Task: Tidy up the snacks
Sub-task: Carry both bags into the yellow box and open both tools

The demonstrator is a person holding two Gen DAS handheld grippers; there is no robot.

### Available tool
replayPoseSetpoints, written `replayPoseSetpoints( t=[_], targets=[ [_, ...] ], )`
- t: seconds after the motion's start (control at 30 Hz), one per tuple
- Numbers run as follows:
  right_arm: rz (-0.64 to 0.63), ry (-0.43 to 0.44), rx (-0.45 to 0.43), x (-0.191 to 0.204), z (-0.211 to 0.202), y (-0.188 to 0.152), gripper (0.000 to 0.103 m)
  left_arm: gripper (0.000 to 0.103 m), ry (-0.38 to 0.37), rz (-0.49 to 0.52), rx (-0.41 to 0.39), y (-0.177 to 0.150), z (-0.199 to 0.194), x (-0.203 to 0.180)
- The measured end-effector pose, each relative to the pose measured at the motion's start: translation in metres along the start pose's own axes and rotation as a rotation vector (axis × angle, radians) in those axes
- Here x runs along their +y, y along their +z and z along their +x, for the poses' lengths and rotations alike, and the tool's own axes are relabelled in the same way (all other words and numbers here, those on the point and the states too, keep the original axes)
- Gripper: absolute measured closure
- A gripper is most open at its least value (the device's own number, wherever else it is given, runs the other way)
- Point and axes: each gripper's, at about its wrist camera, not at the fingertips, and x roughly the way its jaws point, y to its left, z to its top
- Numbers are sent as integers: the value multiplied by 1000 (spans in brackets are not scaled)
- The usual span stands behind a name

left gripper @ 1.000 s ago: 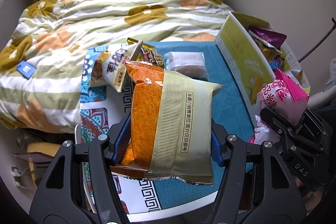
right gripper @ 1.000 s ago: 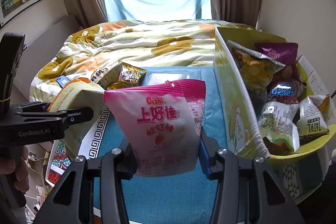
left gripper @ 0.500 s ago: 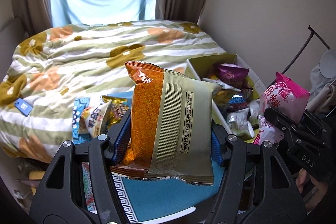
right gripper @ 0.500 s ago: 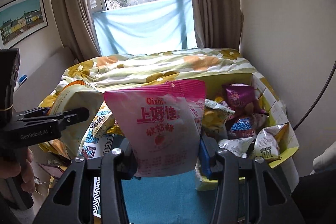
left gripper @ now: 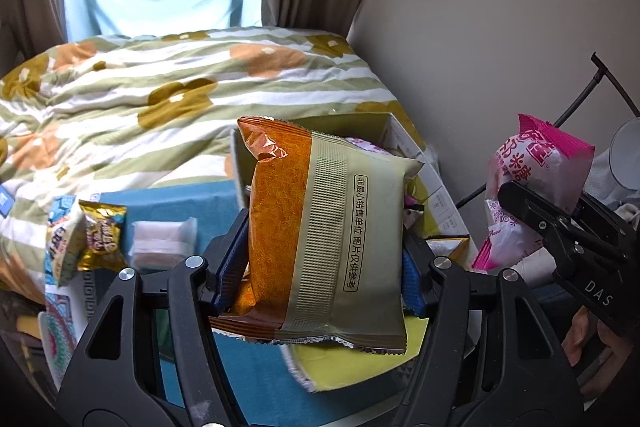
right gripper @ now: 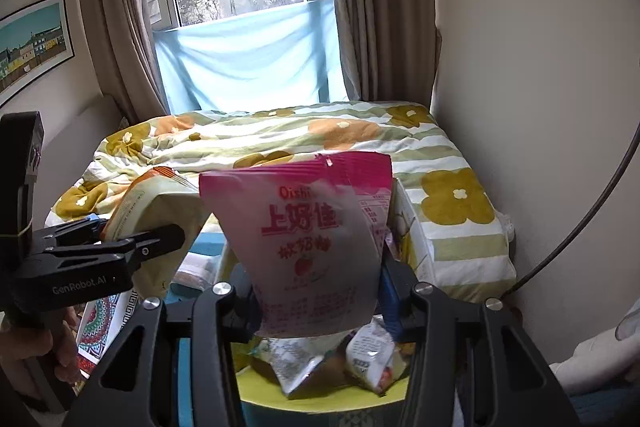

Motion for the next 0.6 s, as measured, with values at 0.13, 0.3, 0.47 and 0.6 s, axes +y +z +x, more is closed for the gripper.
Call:
replayPoseSetpoints(
  t=[0.13, 0.3, 0.47, 0.6],
  targets=[
    [-17, 27, 48, -33, 17, 3, 60, 18, 35, -27, 33, -14, 24, -24],
    [-41, 69, 110, -57, 39, -3, 60, 0, 89, -43, 49, -33, 26, -27],
    [-27, 117, 154, -67, 58, -14, 60, 1, 109, -93, 54, -35, 27, -11],
    [-26, 143, 183, -67, 66, -15, 60, 1, 126, -115, 48, -31, 23, -4]
  ],
)
